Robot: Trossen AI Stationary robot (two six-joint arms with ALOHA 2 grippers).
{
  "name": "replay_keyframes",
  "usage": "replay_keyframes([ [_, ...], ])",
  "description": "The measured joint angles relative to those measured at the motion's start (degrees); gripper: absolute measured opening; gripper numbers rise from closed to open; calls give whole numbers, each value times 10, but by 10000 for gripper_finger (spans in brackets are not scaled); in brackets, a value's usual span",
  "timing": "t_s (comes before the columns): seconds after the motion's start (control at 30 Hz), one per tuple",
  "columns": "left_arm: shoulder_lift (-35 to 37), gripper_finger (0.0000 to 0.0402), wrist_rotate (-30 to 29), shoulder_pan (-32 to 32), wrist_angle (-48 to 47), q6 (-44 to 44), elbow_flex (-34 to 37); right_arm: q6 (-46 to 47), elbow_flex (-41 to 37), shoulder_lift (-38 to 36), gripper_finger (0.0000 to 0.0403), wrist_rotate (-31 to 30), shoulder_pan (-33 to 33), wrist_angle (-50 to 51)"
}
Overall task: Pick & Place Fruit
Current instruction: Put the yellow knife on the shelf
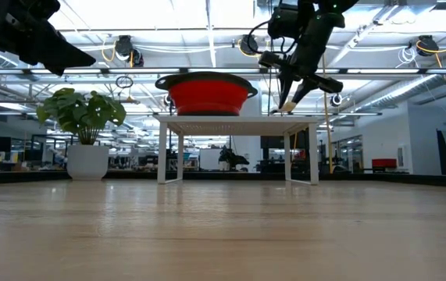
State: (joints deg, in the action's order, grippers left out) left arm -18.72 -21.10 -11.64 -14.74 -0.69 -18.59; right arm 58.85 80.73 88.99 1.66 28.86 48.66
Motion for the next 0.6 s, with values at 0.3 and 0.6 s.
replay_keyframes([
  [0.3,0,19,0,0,0,0,0,0,0,12,59,0,-2,-2],
  [0.6,0,19,0,0,0,0,0,-6,0,28,59,1,-4,-5],
])
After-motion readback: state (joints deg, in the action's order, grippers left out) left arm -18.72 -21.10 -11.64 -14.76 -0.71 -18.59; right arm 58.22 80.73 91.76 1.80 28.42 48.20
